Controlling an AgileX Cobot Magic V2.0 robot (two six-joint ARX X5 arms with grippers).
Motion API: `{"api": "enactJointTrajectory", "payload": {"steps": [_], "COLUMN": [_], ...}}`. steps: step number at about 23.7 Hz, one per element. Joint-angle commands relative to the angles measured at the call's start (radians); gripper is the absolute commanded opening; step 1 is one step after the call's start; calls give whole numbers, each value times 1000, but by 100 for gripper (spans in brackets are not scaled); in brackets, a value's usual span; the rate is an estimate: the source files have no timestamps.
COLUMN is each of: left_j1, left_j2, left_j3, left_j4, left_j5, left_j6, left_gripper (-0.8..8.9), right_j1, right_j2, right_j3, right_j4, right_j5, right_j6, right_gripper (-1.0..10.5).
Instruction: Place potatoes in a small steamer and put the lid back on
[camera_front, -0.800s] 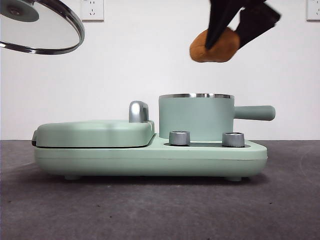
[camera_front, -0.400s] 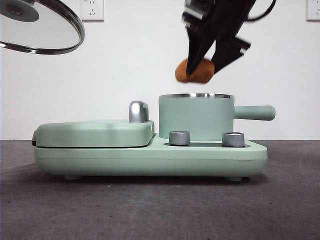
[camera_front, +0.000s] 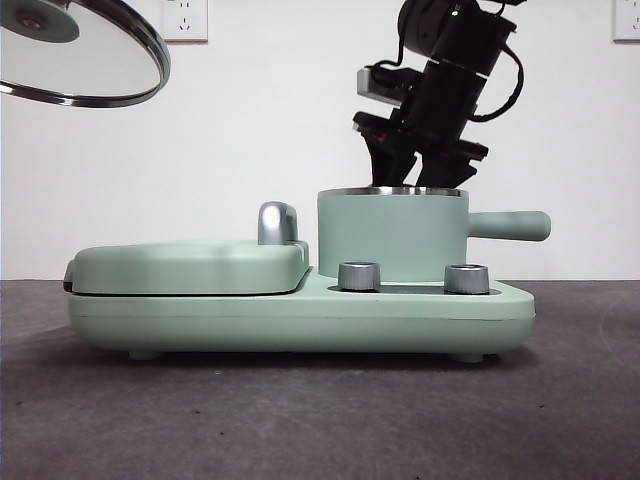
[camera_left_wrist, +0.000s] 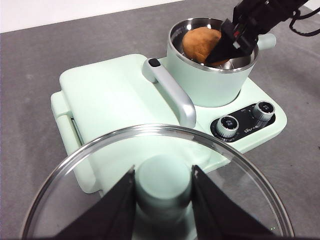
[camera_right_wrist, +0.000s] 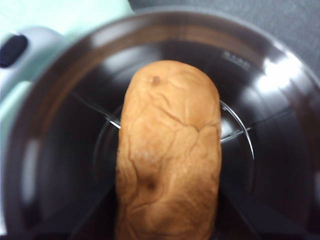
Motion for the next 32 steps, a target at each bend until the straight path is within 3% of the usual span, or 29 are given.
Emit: {"api": "enactJointTrajectory", "payload": {"steps": [1, 9, 12, 16, 24, 32], "left_j1": [-4, -4, -4, -4, -4, -4], "left_j2": [-1, -1, -1, -1, -1, 0], "left_j3": [15, 15, 15, 15, 15, 15], "left_j4": [35, 47, 52, 52, 52, 56], "left_j5": [-6, -29, -29, -29, -29, -29], "left_j6": [3, 3, 3, 3, 4, 4], "left_gripper": [8, 8, 8, 8, 8, 8], "right_j1": [5, 5, 5, 5, 5, 6], "right_j2": [27, 59, 60, 45, -61, -287], "right_j3": [24, 24, 24, 26, 27, 25], "right_j4": [7, -13, -13, -1, 10, -171], "right_j5": [16, 23, 21, 19, 19, 18], "right_j6": [-11, -18, -18, -18, -20, -20], "right_gripper": [183, 184, 276, 287, 345, 356]}}
